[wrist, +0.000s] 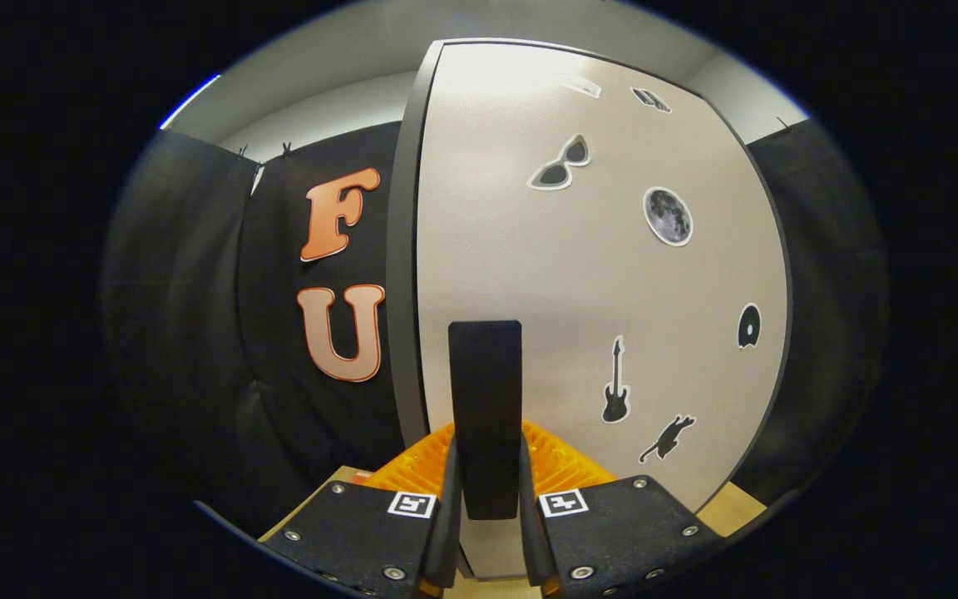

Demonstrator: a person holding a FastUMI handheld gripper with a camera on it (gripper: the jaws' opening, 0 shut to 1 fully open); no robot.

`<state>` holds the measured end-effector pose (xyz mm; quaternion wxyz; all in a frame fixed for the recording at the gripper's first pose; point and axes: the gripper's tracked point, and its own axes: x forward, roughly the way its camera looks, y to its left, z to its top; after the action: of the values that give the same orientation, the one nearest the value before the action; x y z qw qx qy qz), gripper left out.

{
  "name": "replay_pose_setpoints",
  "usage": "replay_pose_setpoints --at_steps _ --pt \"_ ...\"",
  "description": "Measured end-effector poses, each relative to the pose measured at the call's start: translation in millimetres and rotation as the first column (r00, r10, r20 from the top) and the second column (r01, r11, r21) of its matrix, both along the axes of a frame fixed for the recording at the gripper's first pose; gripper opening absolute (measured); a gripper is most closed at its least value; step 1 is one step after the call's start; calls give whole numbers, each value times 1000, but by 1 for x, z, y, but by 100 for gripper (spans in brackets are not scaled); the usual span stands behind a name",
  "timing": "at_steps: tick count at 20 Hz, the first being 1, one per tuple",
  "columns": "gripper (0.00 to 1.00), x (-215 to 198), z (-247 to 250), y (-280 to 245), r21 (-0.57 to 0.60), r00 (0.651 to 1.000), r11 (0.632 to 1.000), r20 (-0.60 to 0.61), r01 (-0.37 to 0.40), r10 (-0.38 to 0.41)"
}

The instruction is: Open the shoe cabinet door, grab the shoes and put them into the shoe cabinet, then close the shoe cabinet door.

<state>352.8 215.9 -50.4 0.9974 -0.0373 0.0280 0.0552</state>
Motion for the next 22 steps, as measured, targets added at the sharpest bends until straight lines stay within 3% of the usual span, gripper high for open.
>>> replay_pose_setpoints --at_steps 5,11,22 --pt "20 -4 2 -1 0 1000 1000 12 -20 20" --pt "20 -24 4 -5 21 998 998 -13 -59 59" --pt "20 -65 9 -31 -12 997 1000 -70 16 -17"
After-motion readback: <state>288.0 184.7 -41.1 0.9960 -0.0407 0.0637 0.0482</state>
